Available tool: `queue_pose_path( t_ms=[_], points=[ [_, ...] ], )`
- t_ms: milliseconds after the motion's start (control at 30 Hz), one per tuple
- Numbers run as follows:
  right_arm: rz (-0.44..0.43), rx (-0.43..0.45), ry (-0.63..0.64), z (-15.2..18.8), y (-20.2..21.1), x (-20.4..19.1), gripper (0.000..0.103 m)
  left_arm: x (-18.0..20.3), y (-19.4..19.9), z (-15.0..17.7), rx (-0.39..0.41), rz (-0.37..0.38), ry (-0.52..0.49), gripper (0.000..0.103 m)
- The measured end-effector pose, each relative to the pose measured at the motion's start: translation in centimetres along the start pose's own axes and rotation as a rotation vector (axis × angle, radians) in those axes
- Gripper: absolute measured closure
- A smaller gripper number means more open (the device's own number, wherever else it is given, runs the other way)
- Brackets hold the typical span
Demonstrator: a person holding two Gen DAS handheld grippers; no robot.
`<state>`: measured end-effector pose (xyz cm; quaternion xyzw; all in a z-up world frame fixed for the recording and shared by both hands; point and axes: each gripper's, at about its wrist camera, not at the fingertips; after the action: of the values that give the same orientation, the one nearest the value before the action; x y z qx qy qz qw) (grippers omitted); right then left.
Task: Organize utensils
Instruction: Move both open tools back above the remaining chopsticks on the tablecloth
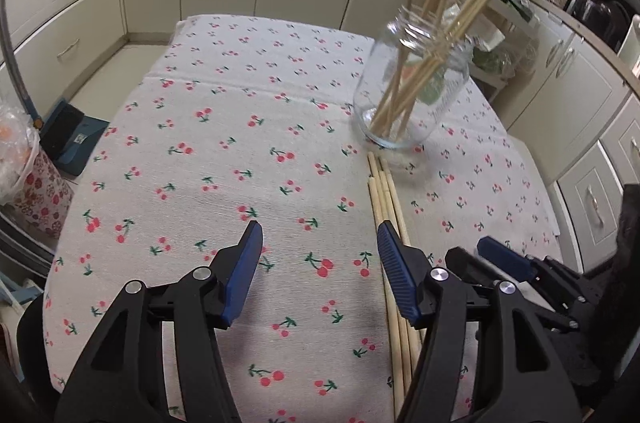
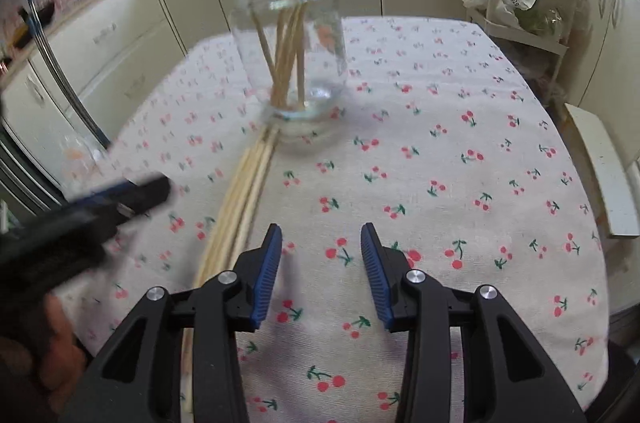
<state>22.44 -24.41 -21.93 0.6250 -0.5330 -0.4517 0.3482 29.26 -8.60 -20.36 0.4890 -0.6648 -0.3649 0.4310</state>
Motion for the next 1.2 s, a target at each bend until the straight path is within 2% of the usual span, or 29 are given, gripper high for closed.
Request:
queue_pose_path(
  t_ms=[133, 200, 300, 567, 767, 1067, 1200],
  points=[
    [-0.041, 0.014, 0.061, -0.8, 0.0, -1.5, 0.062, -0.4, 0.0, -0.3, 0.008, -0.013, 0.046, 0.046],
    [-0.05, -0.007, 0.102, -1.4, -0.6, -2.5, 0.062, -0.9, 0.3, -0.4, 0.015, -0.023, 0.062, 0.046],
    [0.016, -0.052, 0.126, -1.6, -1.8, -3.3, 0.062, -1.1, 0.4, -0.6, 0.008, -0.028, 0.062, 0.046],
    [0.054, -0.062, 0.121, -0.3, -1.0, -1.4, 0.062, 1.1, -0.9, -0.7, -0.028, -0.035, -0.011, 0.046],
    [0.015, -0.051, 0.086, 0.3, -0.3, 0.4, 0.063, 2.0, -2.5, -1.1, -0.072, -0.067, -0.034, 0.046],
    [-0.016, -0.039, 0.071, 0.5, -0.1, 1.1, 0.063, 2.6, -3.0, -1.3, -0.078, -0.126, -0.066, 0.046],
    [-0.028, -0.033, 0.051, 0.7, 0.1, 1.7, 0.063, 2.9, -2.8, -1.3, -0.08, -0.129, -0.068, 0.046]
  ],
)
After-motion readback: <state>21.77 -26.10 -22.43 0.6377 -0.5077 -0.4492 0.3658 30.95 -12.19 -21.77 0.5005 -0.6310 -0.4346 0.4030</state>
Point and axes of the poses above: each gripper's, at about its wrist camera, not at the fingertips, and y roughly against the way its jaws point, x to its right, z to its underside, and after that the axes turned 14 degrees about -x, right-handed
